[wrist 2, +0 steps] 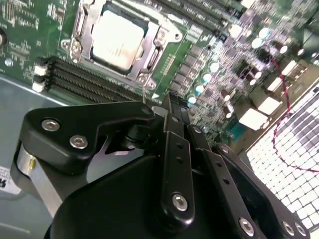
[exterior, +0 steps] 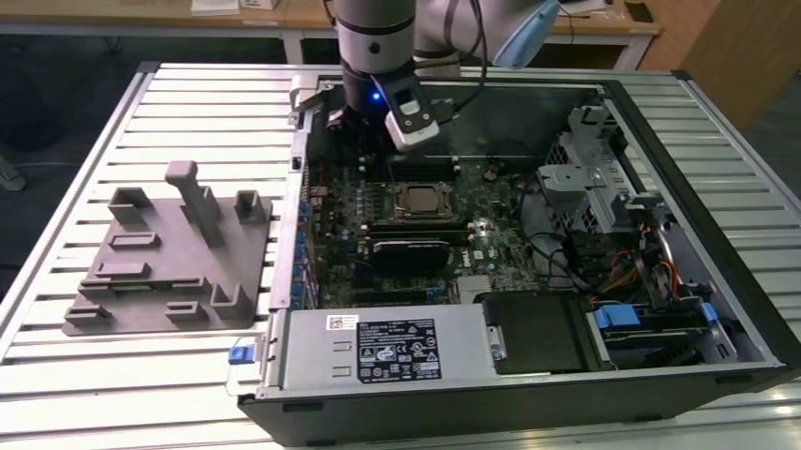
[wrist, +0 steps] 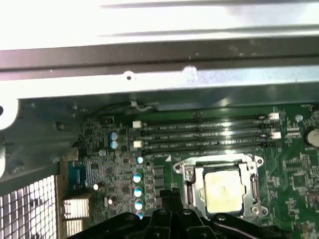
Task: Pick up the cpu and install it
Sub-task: 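Install the first cpu locking lever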
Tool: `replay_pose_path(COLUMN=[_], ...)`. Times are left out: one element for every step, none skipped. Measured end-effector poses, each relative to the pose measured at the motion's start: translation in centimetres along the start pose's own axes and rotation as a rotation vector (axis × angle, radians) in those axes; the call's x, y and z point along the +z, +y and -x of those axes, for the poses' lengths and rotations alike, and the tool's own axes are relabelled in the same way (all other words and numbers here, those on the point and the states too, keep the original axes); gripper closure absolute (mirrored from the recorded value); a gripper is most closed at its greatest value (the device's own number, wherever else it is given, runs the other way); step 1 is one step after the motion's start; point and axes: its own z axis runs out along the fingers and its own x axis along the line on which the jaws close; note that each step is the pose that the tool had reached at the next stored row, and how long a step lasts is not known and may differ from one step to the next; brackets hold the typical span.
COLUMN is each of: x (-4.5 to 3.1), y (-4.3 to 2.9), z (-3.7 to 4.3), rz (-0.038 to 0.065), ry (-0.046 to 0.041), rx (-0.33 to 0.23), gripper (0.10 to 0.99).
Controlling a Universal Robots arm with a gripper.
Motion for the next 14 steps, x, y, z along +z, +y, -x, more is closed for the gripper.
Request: replay_pose_path(x=[0.01,0.01,0.02,0.03,0.05,0.07,0.08,0.09,0.1,0.1,0.1,0.1,0.11,0.1], y=[0.0,-0.01,-0.02,-0.03,-0.04,-0.04,-0.05,-0.05,-0.05,-0.06,-0.06,-0.06,-0.06,-0.07], z=[-0.04,-0.07,-0.14,-0.23,-0.31,-0.38,-0.43,-0.47,-0.49,-0.52,-0.55,-0.58,-0.59,-0.6], rz=[0.012,0.023,0.032,0.038,0.045,0.056,0.069,0.08,0.089,0.095,0.099,0.103,0.106,0.108], ry=[0.001,0.002,0.0027,0.0033,0.0039,0.005,0.006,0.0068,0.0075,0.0081,0.0085,0.0088,0.009,0.0092], rx=[0.0,0.0,0.0,0.0,0.0,0.0,0.0,0.001,0.001,0.001,0.001,0.002,0.002,0.002], gripper=[0.98,0.98,0.98,0.98,0.98,0.98,0.98,0.98,0.98,0.98,0.98,0.98,0.98,0.98])
